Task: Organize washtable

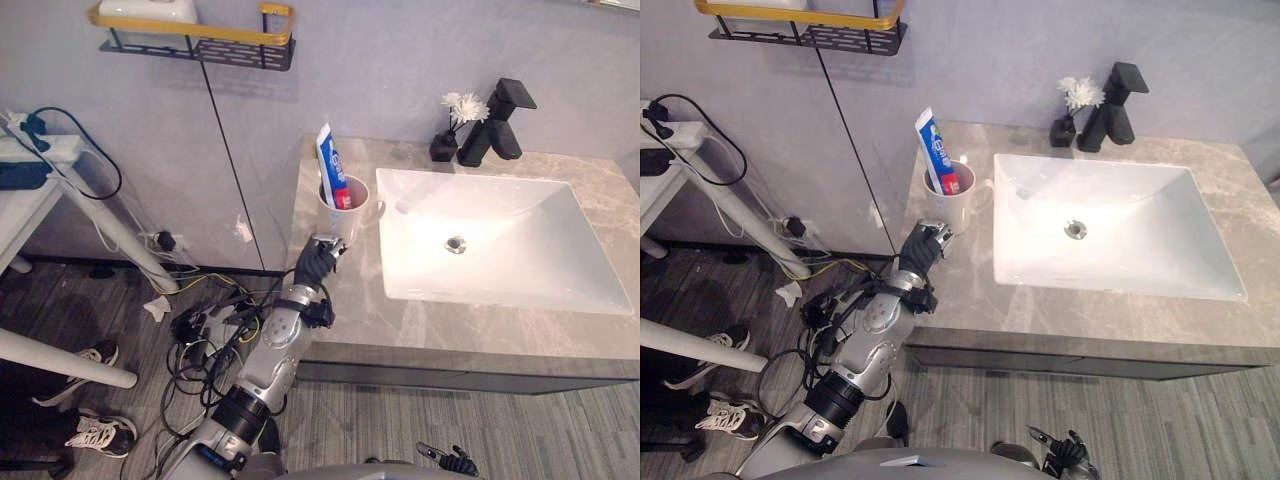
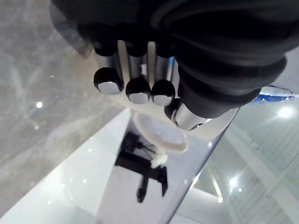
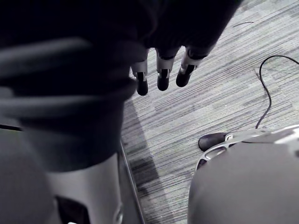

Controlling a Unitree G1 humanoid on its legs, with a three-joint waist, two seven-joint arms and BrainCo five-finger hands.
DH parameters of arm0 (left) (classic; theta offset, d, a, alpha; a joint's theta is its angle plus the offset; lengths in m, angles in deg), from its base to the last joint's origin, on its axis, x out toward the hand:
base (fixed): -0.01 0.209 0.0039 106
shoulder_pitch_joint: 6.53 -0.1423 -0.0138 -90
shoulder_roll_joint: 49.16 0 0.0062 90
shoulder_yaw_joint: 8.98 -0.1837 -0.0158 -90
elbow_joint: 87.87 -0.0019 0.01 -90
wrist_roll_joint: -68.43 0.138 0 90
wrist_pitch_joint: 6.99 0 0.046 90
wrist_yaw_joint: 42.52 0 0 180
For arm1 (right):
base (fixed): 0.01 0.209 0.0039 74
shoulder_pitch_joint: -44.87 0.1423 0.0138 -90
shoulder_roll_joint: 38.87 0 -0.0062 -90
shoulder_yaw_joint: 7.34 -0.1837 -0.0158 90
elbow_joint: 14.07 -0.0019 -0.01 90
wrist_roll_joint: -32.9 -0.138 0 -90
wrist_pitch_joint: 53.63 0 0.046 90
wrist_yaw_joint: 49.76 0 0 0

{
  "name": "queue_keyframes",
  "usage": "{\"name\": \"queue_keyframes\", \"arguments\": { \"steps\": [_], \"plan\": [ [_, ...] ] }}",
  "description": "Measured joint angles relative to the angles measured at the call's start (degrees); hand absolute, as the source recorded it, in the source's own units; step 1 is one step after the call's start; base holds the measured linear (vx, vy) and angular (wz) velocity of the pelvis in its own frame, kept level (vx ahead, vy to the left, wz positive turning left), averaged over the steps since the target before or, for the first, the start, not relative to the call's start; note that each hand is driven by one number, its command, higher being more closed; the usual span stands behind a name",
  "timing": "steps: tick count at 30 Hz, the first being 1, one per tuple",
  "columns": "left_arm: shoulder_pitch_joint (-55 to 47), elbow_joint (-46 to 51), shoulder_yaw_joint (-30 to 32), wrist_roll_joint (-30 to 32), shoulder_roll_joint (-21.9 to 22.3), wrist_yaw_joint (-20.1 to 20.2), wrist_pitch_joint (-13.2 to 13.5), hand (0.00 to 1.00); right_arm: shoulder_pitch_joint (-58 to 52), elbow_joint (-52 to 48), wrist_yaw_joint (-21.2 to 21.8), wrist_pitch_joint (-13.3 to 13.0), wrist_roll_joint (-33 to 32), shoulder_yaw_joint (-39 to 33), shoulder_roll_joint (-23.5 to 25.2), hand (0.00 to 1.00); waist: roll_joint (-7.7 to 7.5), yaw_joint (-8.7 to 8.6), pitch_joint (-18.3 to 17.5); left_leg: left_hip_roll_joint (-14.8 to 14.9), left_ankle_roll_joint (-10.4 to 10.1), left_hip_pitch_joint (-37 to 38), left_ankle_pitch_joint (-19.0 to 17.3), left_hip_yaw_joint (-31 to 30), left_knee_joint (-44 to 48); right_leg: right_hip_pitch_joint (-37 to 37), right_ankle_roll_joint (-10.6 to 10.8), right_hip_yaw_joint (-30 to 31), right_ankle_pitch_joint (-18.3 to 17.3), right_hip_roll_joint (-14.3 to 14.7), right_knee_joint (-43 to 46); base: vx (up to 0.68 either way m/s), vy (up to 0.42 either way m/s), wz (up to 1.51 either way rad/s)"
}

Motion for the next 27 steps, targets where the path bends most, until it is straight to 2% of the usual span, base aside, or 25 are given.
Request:
{"name": "queue_keyframes", "arguments": {
  "steps": [10,27],
  "plan": [
    [0.12,-0.15,0.29,0.07,0.0,-0.63,0.07,1.0,0.0,0.01,0.0,0.01,0.0,0.01,0.02,0.0,-0.11,0.03,0.01,0.0,0.08,0.06,-0.08,0.42,0.0,-0.17,0.0,0.3,0.0,-0.08,-0.04,0.0,0.0,0.0],
    [6.29,-3.65,-0.28,1.5,-0.04,-2.17,0.1,1.0,0.13,0.0,-0.01,0.04,0.0,-0.38,0.08,0.0,-0.3,-0.05,0.06,-0.09,0.21,-1.43,-0.39,1.88,0.01,-2.39,0.17,1.83,0.22,-0.3,-0.2,0.01,0.004,-0.03]
  ]
}}
